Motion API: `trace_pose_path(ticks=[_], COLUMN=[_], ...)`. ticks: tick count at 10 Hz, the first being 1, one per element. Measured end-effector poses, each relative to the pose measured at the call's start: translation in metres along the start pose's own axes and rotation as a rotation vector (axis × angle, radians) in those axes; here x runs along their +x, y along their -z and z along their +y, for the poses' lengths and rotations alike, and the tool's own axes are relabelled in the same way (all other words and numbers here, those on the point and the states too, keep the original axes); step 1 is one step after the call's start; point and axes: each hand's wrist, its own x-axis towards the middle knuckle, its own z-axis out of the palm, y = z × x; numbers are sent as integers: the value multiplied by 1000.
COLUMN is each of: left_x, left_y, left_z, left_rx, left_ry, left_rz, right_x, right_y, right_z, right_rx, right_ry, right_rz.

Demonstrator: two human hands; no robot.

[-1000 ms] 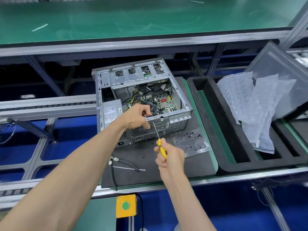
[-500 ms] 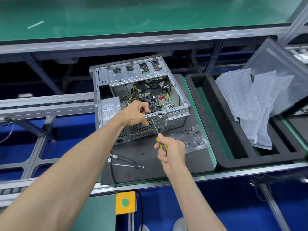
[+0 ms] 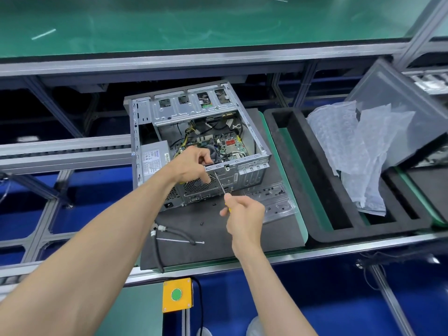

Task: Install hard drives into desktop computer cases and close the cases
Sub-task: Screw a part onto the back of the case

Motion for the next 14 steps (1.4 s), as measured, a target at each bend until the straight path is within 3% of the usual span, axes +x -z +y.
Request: trace_pose_path(ticks=[1, 2, 3, 4, 5, 6, 7, 8, 9, 10, 11, 12, 13, 14], left_x=[0, 0, 1, 1, 1, 2, 2, 1, 0, 0, 0, 0, 1, 0], left_y=[0, 0, 0, 0, 0, -1, 0, 1, 0, 0, 0, 0, 1, 0], left_z=[0, -1, -1, -1, -1, -2, -2, -1, 1, 1, 0, 1, 1, 2], left_rx=[-2, -1, 2, 5, 0, -7, -13, -11, -11, -10, -7, -3, -3, -4], left_ry=[1, 2, 2, 4, 12, 17, 5, 13, 15, 18, 24, 22, 18, 23], left_rz=[5, 5, 0, -3, -6, -8, -11, -11, -12, -6, -5, -3, -3, -3], right_x=[-1, 1, 6, 5, 3, 3, 4, 5, 6, 2, 1, 7, 8, 10], right_y=[4, 0, -3, -1, 2, 1, -3, 0, 2, 5, 1, 1, 4, 6], right_z=[14, 19, 5, 2, 10, 20, 14, -2, -3, 8, 13, 3, -3, 3], right_rx=[-844, -963, -84, 462, -240, -945, -519, 436, 285, -731, -997, -188, 494, -136], right_ry=[745, 897, 84, -345, 203, 906, 485, -325, -240, 590, 878, 124, -398, 34], right_rz=[193, 204, 33, -106, 35, 231, 119, -94, -77, 167, 220, 34, -124, -12])
